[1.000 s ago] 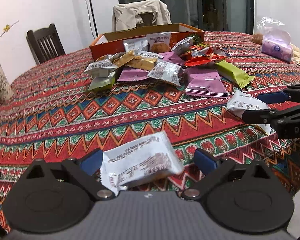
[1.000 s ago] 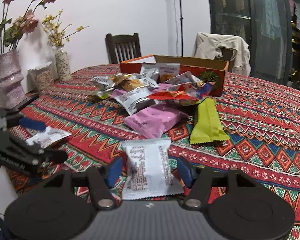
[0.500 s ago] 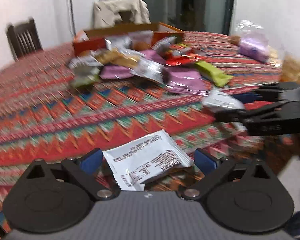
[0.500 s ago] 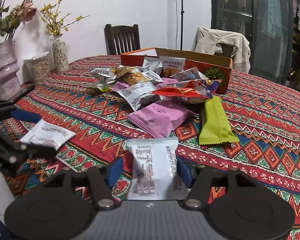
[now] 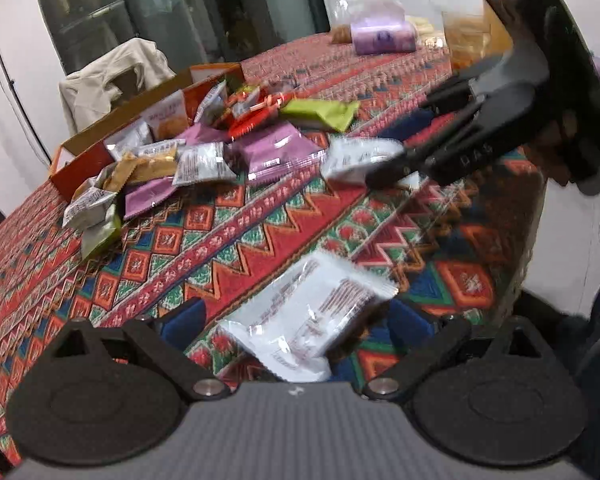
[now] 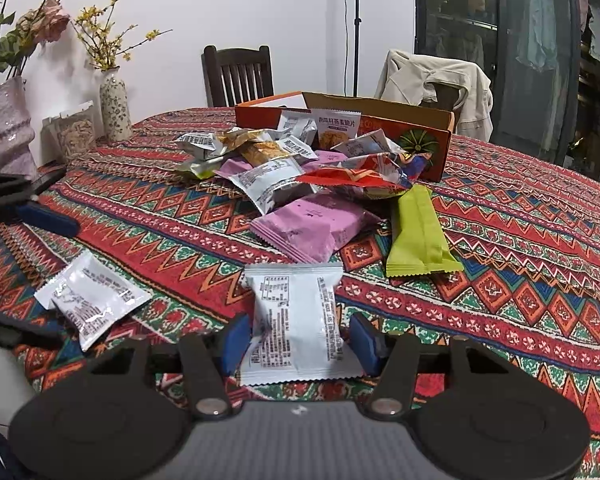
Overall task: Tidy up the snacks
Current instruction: 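Lift the white packets and carry both toward the cardboard box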
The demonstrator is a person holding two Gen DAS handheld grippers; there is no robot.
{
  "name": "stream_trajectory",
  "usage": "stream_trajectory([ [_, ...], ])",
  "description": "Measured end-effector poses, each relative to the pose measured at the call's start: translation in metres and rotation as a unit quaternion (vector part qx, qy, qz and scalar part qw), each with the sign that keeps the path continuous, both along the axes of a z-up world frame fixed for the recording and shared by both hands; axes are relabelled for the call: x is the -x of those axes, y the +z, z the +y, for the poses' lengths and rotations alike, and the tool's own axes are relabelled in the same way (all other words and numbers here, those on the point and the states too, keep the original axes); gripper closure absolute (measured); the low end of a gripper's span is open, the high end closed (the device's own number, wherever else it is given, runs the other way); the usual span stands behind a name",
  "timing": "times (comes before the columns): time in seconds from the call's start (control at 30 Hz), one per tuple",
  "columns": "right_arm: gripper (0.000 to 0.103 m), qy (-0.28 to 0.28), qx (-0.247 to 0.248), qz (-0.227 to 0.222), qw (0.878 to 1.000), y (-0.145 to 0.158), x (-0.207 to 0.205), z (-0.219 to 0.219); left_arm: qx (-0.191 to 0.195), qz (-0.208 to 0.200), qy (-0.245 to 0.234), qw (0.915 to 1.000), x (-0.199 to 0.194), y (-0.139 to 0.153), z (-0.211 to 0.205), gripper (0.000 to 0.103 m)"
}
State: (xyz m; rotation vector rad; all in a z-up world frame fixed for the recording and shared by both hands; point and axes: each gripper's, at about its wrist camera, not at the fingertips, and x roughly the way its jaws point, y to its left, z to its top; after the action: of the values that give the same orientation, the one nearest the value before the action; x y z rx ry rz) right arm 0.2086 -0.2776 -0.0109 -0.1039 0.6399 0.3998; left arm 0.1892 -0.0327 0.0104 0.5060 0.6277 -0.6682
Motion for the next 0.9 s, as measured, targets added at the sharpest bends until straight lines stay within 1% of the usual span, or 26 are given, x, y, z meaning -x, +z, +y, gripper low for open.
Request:
stream_trajectory([
  [0.03, 0.049, -0.002, -0.002, -0.001, 1.0, 0.0, 0.0, 0.0, 0.001, 0.007, 0.005, 1.0, -0.005, 0.0, 0.0, 0.003],
  [0.07, 0.049, -0.004, -0.004, -0.001, 1.0, 0.001, 0.0, 0.001, 0.006, 0.011, 0.021, 0.9997, -0.011, 0.001, -0.001, 0.004],
  [0.13, 0.049, -0.006, -0.006, -0.002, 1.0, 0.001, 0.0, 0.001, 0.018, 0.024, 0.07, 0.9971, -0.024, 0.001, -0.001, 0.007],
  [0.17, 0.049, -0.007, -0.006, -0.003, 1.0, 0.001, 0.0, 0.001, 0.029, 0.04, 0.088, 0.9949, -0.029, 0.001, 0.001, 0.01],
  [0.2, 0.049, -0.008, -0.006, -0.003, 1.0, 0.001, -0.001, 0.002, 0.042, 0.055, 0.1, 0.9926, -0.033, 0.002, 0.004, 0.016],
  [0.27, 0.049, -0.006, -0.002, -0.002, 1.0, 0.002, -0.003, 0.003, 0.061, 0.09, 0.13, 0.9856, -0.036, 0.002, 0.009, 0.02],
  [0.3, 0.049, -0.006, 0.0, -0.002, 1.0, 0.002, -0.004, 0.004, 0.068, 0.097, 0.145, 0.9823, -0.036, 0.003, 0.011, 0.025],
  [0.33, 0.049, -0.004, 0.0, -0.001, 1.0, 0.002, -0.006, 0.004, 0.078, 0.099, 0.159, 0.9793, -0.033, 0.004, 0.014, 0.027],
  [0.37, 0.049, -0.003, 0.0, -0.001, 1.0, 0.002, -0.007, 0.005, 0.088, 0.102, 0.167, 0.9766, -0.032, 0.005, 0.016, 0.034],
  [0.4, 0.049, -0.003, -0.001, 0.0, 1.0, 0.002, -0.008, 0.006, 0.101, 0.104, 0.174, 0.9741, -0.028, 0.005, 0.018, 0.052],
  [0.43, 0.049, -0.003, -0.001, 0.001, 1.0, 0.001, -0.011, 0.007, 0.107, 0.098, 0.181, 0.9728, -0.024, 0.005, 0.018, 0.056],
  [0.47, 0.049, -0.002, -0.002, 0.004, 1.0, 0.0, -0.013, 0.007, 0.109, 0.097, 0.184, 0.972, -0.023, 0.006, 0.017, 0.058],
  [0.5, 0.058, -0.004, -0.004, 0.003, 1.0, 0.0, -0.015, 0.008, 0.116, 0.098, 0.187, 0.9706, -0.021, 0.007, 0.018, 0.06],
  [0.53, 0.062, -0.007, -0.006, 0.003, 1.0, 0.0, -0.015, 0.008, 0.124, 0.101, 0.189, 0.9687, -0.019, 0.009, 0.019, 0.061],
  [0.6, 0.063, -0.005, -0.014, 0.004, 1.0, 0.003, -0.014, 0.006, 0.134, 0.096, 0.191, 0.9676, -0.017, 0.015, 0.02, 0.061],
  [0.7, 0.063, -0.011, -0.023, -0.008, 1.0, 0.01, -0.007, 0.002, 0.146, 0.068, 0.198, 0.9668, -0.018, 0.03, 0.028, 0.061],
  [0.77, 0.063, -0.012, -0.038, -0.019, 0.999, 0.019, -0.006, -0.003, 0.153, 0.05, 0.203, 0.9659, -0.03, 0.043, 0.033, 0.061],
  [0.8, 0.063, -0.01, -0.05, -0.028, 0.998, 0.026, -0.008, -0.005, 0.156, 0.035, 0.208, 0.965, -0.043, 0.054, 0.036, 0.061],
  [0.83, 0.063, -0.01, -0.062, -0.038, 0.997, 0.035, -0.012, -0.008, 0.16, 0.019, 0.211, 0.964, -0.059, 0.066, 0.039, 0.061],
  [0.9, 0.063, -0.007, -0.088, -0.057, 0.994, 0.056, -0.032, -0.015, 0.184, -0.009, 0.214, 0.9593, -0.095, 0.092, 0.048, 0.061],
])
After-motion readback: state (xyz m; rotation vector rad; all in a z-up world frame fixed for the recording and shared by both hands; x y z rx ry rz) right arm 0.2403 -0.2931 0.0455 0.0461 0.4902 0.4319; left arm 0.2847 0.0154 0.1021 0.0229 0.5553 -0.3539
